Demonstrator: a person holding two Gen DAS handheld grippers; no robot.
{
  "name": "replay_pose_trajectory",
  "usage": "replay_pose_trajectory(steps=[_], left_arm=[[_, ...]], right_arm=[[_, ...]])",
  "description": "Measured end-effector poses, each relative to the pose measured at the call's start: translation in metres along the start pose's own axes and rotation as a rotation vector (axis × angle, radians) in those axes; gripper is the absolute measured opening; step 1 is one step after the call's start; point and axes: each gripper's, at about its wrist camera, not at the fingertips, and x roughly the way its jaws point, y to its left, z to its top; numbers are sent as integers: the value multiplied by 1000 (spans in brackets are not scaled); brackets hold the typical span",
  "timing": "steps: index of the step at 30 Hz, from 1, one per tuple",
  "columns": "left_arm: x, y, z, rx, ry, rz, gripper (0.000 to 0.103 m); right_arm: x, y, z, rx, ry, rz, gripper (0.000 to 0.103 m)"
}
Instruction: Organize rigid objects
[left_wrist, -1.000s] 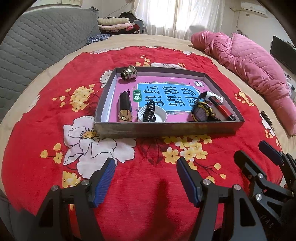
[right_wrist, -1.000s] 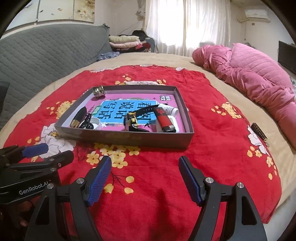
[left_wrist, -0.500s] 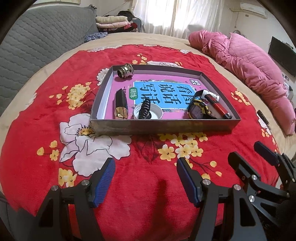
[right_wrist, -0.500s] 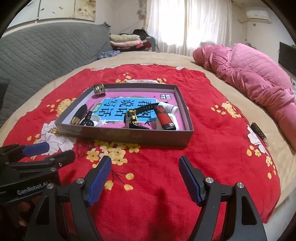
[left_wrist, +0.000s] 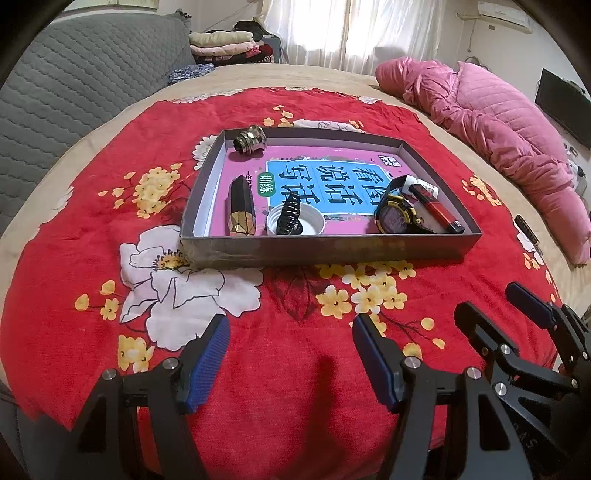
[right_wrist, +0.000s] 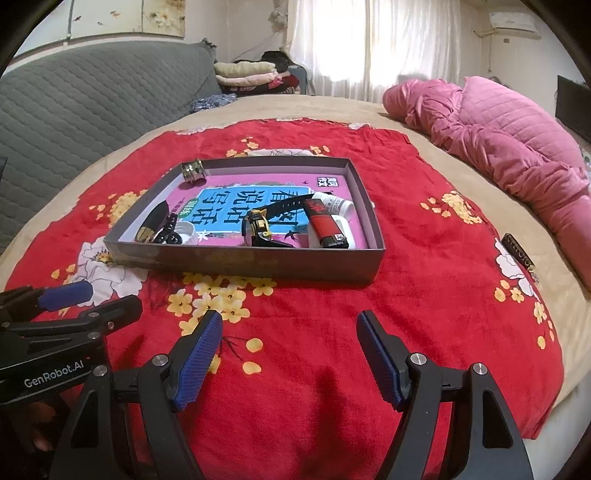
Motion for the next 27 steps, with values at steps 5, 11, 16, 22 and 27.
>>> replay_pose_trajectory(steps=[5,11,16,22,27], left_arm=[[0,0,0,-1,2,0,68],[0,2,1,-6,-1,-3,68],[0,2,1,-1,2,4,68],[0,4,2,-10,-6,4,68],[-1,4,2,-11,-12,-4,68]], right_arm=[[2,-4,0,15,6,-5,76],[2,-8,0,38,7,-8,76],[2,-10,-1,46,7,-10,76],[2,-10,0,50,2,-10,76],[2,-11,1,53,1,-11,76]])
